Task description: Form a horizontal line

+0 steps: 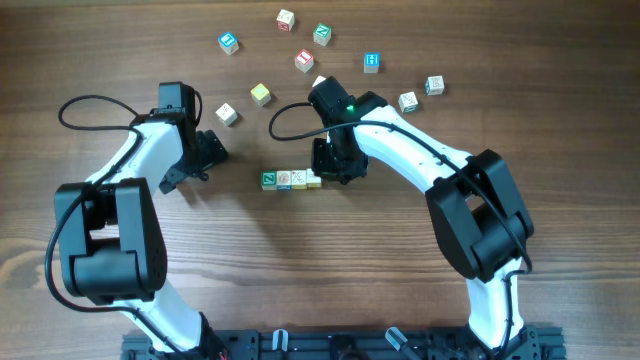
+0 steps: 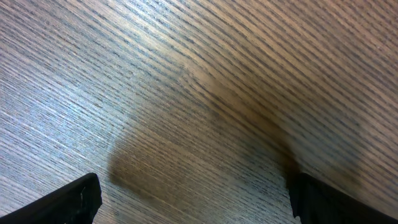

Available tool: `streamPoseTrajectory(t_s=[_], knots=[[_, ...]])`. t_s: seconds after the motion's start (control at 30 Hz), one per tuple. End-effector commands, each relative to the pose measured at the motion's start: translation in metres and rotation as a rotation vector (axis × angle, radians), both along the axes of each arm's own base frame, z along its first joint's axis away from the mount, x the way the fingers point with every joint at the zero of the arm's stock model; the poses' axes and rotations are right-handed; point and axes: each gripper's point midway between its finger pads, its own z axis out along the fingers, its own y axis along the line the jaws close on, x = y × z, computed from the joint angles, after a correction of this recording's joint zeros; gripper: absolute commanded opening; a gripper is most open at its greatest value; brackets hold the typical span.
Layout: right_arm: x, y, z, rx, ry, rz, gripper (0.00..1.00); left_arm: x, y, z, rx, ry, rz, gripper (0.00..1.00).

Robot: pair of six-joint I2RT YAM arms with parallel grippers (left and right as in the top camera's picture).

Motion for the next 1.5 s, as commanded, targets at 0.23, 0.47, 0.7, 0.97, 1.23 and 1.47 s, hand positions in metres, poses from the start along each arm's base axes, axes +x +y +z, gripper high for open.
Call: streamPoseTrajectory(t_s=[0.23,0.47,0.7,0.97,1.23,1.47], knots=[[0.011,-0.019,-0.017,-0.12,-0.064,0.018,0.09,-0.003,0.0,-0.005,0.005,0.016,0.0,1.0],[0.073,-0.061,0.117,-0.121,-0.182,0.062,0.04,-0.003,0.0,-0.005,0.005,0.016,0.0,1.0],[0.159,-0.099,0.16,-0.197,-0.507,-0.034,1.0,-0.003,0.0,-0.005,0.005,0.016,0.0,1.0],[0.216,-0.064,0.139,-0.023,-0.742,-0.071,1.0,-0.003,0.0,-0.005,0.005,0.016,0.0,1.0],[0.204,-0.066,0.068,-0.025,-0.716,-0.078,1.0,-0.003,0.0,-0.005,0.005,0.016,0.0,1.0],[0.184,-0.075,0.037,-0.056,-0.634,-0.076,0.99,-0.003,0.0,-0.005,0.005,0.016,0.0,1.0]])
